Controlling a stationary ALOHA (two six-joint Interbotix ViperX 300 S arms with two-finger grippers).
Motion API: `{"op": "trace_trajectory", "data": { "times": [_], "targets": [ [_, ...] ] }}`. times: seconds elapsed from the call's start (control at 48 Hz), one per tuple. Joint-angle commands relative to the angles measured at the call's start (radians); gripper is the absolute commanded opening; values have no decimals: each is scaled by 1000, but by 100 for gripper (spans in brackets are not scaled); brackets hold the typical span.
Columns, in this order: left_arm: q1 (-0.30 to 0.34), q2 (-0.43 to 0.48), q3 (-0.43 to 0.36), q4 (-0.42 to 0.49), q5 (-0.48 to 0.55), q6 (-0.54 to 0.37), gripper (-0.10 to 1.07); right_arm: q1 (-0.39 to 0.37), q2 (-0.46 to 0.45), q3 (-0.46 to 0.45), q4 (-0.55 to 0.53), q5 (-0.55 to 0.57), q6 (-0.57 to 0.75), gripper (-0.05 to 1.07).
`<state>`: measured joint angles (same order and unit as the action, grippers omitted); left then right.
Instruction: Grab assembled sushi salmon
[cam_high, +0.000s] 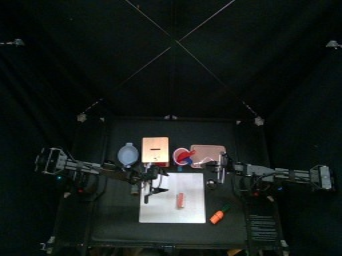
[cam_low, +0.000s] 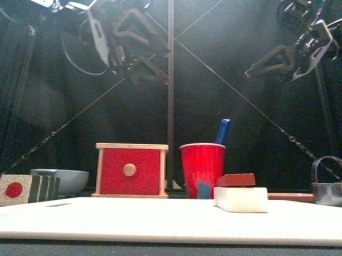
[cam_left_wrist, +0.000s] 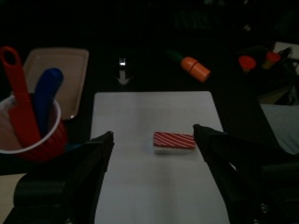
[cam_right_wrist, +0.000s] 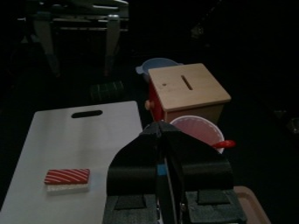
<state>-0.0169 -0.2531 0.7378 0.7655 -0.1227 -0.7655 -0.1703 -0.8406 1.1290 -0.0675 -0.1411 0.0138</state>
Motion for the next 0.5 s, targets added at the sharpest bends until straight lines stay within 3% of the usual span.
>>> {"op": "trace_trajectory", "data": {
  "times": [0.0, 0.167, 0.312, 0.479],
  "targets": [
    [87, -81, 91, 54, -176, 23, 103, 5, 18, -25, -5, -35, 0, 6],
    [195, -163, 218, 60, -356, 100, 103, 14, 41, -34, -3, -87, 2, 6],
    [198, -190, 259, 52, -364, 170, 103, 29, 57, -34, -8, -109, -2, 6],
    [190, -202, 273, -21, -367, 233, 103, 25, 78, -28, -17, -115, -2, 6]
  ]
}}
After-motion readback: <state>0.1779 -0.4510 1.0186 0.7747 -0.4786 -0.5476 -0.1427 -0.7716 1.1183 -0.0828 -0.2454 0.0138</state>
